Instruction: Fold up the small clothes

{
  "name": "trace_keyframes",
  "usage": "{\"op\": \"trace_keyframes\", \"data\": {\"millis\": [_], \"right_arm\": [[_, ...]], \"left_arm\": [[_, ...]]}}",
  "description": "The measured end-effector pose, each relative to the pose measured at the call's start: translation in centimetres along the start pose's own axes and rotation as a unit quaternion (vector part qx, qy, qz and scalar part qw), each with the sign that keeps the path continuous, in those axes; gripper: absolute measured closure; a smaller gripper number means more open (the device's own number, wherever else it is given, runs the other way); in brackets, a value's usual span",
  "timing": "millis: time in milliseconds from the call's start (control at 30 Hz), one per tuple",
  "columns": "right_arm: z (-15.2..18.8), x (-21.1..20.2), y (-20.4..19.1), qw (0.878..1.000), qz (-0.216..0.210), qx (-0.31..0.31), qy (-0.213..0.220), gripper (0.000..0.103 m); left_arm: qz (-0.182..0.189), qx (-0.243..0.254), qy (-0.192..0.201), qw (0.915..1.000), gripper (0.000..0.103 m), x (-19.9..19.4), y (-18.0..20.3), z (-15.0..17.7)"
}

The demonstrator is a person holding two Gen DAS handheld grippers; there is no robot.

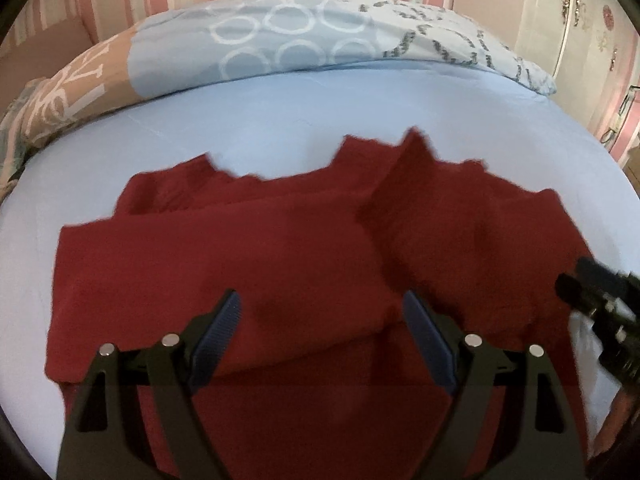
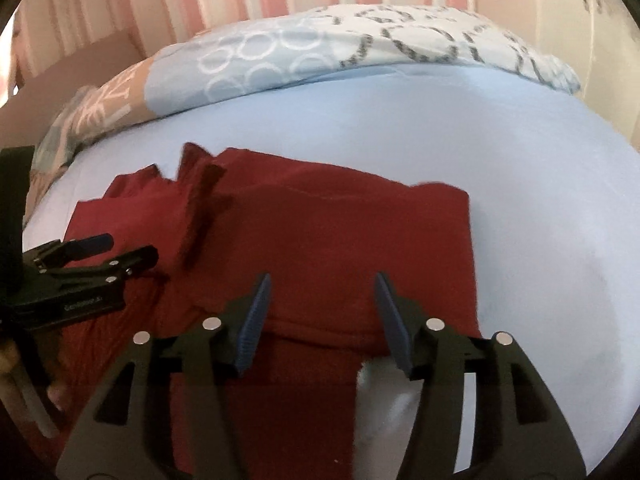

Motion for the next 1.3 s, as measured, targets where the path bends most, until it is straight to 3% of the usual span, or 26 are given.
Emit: {"op": "trace_keyframes", "data": {"millis": [200, 267, 367, 600, 667, 833, 933, 1167, 1300], "right_arm": [[0.6, -0.1, 0.9, 1.000, 0.003, 0.011, -0.004, 0.048], [0.6, -0.1, 1.0, 1.000, 0.008, 0.008, -0.003, 0.048], [0.7, -0.4, 1.5, 1.000, 0.014, 0.004, 0.003, 0.048], [0.2, -0.8, 4.1, 0.998, 0.026, 0.047, 0.041, 0.044], [0.2, -0.6, 4.7, 0.997, 0.028, 0.057, 0.045, 0.043], [0.8, -0.7, 5.4, 0.995, 0.015, 0.072, 0.067, 0.042], [0.8, -1.4, 5.6, 0.994, 0.008, 0.075, 0.080, 0.042], [1.0, -2.2, 5.8, 0.993, 0.006, 0.075, 0.095, 0.038], [1.0, -2.2, 5.6, 0.993, 0.005, 0.070, 0.096, 0.038]], "left_arm": [[-0.032, 0.035, 0.000, 0.9989, 0.020, 0.8, 3.7, -1.5], [-0.032, 0.033, 0.001, 0.9989, 0.020, 0.5, 3.6, -1.5], [-0.004, 0.014, 0.007, 0.9999, 0.020, -1.0, 3.1, -1.3], [-0.032, 0.069, -0.005, 0.9971, 0.019, 0.2, 5.9, -1.0], [-0.052, 0.067, -0.015, 0.9963, 0.019, 1.3, 5.4, -0.9], [-0.049, 0.045, -0.023, 0.9975, 0.018, 1.2, 2.1, -0.1], [-0.053, 0.028, -0.009, 0.9981, 0.018, -0.1, 0.6, 0.4], [-0.002, -0.022, -0.027, 0.9994, 0.018, 0.8, -0.7, 0.5], [0.004, -0.029, -0.020, 0.9994, 0.019, 0.8, -1.1, 0.4]]}}
Point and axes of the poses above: each gripper's, at about its wrist camera, not at the fingertips, and x roughly the way its jaws point, y to its right, z to its underside, the point moved 3 cm from there along x, roughly the way its jaws point, and after that the axes turned 3 degrees about -y, right-handed, at the moved point
